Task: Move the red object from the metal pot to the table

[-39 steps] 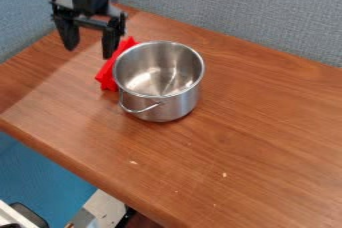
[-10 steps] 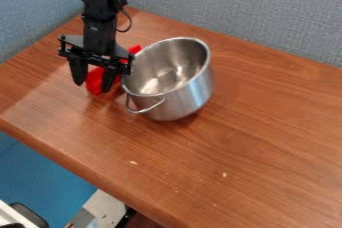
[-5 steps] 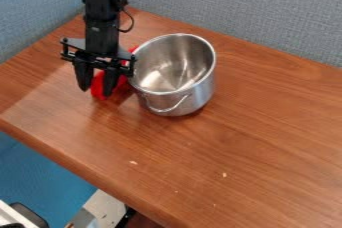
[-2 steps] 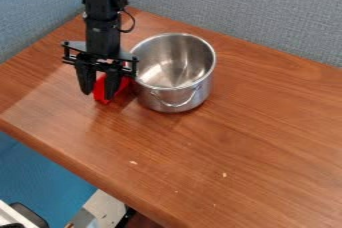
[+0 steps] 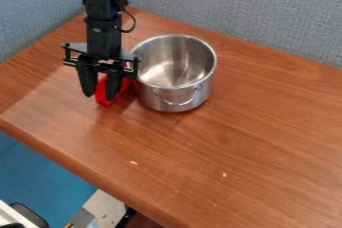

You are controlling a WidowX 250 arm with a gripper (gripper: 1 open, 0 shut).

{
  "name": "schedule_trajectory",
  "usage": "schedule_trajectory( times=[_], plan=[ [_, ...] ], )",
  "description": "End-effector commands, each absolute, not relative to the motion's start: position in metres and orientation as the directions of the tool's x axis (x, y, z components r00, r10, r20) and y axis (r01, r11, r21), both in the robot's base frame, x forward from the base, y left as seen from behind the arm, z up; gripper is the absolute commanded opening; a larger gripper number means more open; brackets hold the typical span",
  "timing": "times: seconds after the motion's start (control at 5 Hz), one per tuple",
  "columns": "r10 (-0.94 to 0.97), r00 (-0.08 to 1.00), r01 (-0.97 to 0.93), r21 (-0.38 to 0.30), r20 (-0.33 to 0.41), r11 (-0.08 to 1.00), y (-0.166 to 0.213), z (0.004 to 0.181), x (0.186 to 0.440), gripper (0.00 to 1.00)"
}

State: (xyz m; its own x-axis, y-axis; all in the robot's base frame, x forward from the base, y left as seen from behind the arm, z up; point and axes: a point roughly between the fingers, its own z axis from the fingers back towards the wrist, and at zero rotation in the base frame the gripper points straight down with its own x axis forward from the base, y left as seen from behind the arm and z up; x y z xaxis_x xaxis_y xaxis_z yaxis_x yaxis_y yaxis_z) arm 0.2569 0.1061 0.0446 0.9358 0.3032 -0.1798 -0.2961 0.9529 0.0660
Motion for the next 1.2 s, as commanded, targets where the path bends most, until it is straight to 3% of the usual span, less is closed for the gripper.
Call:
schedule_trajectory(
  times=[0.0,1.0],
  plan=[
    [0.307,0.942,-0.302,0.055,-0.133,0.952,0.106,0.061,0.259,0.00],
    [0.285,0.949,-0.285,0.023,-0.136,0.958,0.090,0.070,0.259,0.00]
  ],
)
